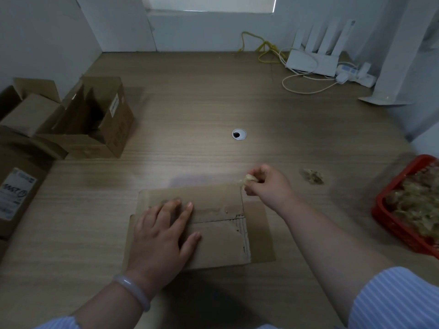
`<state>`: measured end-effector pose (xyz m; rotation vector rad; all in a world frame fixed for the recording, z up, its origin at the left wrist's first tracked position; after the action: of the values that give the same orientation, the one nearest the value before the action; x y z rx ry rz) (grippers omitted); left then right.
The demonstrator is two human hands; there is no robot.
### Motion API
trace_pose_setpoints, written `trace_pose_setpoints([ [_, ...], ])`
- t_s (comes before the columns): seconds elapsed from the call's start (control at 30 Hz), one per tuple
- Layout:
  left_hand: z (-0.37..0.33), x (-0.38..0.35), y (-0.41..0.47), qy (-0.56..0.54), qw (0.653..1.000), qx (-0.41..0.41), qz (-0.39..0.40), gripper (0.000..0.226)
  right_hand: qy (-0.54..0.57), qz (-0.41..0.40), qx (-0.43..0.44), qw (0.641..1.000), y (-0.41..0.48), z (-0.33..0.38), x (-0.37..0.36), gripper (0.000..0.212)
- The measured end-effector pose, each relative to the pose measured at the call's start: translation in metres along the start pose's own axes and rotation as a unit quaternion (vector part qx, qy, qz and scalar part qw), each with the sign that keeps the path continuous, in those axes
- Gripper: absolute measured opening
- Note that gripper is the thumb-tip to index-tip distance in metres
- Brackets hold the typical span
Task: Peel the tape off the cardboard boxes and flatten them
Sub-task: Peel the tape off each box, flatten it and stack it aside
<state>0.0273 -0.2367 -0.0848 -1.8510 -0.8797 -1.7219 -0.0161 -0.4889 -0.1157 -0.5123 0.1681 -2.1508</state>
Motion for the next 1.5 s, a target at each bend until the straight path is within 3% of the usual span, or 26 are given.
trace_pose_setpoints([
  [0.13,0.000,-0.001,0.001,-0.002,1.000,0.000,0.002,0.061,0.068,-0.087,-0.007,0.994,0.002,-0.005,0.011,0.031],
  [0.23,0.000,-0.001,0.001,-0.004,1.000,0.001,0.002,0.060,0.078,-0.114,0.001,0.990,0.002,-0.005,0.006,0.022],
  [0.43,0.000,-0.002,0.001,-0.006,1.000,-0.002,0.012,0.061,-0.096,-0.050,0.079,0.991,-0.002,0.003,-0.013,0.023],
  [0.63,-0.001,-0.001,0.001,-0.008,1.000,-0.003,0.019,0.061,0.123,0.021,-0.072,0.990,-0.006,-0.023,-0.009,0.005],
  [0.73,-0.001,-0.001,0.002,-0.010,1.000,-0.003,0.030,0.061,0.166,0.034,-0.108,0.980,-0.006,-0.033,-0.006,0.015],
  [0.97,-0.002,-0.001,0.001,-0.009,0.999,0.000,0.053,0.062,0.328,-0.158,-0.158,0.918,-0.006,-0.068,0.026,0.019],
  [1.17,-0.002,-0.003,0.001,0.004,0.997,-0.001,0.075,0.069,0.326,-0.243,-0.134,0.904,-0.017,-0.087,0.103,0.043],
  [1.33,-0.009,-0.004,0.003,0.005,0.997,0.010,0.073,0.080,0.321,-0.333,-0.142,0.875,-0.060,-0.119,0.185,0.022],
  [1.5,-0.057,-0.007,0.008,-0.008,0.998,-0.025,0.062,0.082,0.213,-0.457,-0.155,0.849,-0.107,-0.130,0.271,0.019],
])
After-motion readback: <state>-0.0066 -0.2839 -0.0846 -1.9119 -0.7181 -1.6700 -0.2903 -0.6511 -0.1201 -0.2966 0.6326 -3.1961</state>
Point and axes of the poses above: each hand's wrist, its own y-axis towards the middle knuckle, its own x-axis out of the back of the hand, z = x × y, the point moved 9 cm from there along y, towards the middle knuckle, and after that the axes turned 1 degree about -z, right-handed, at the moved point
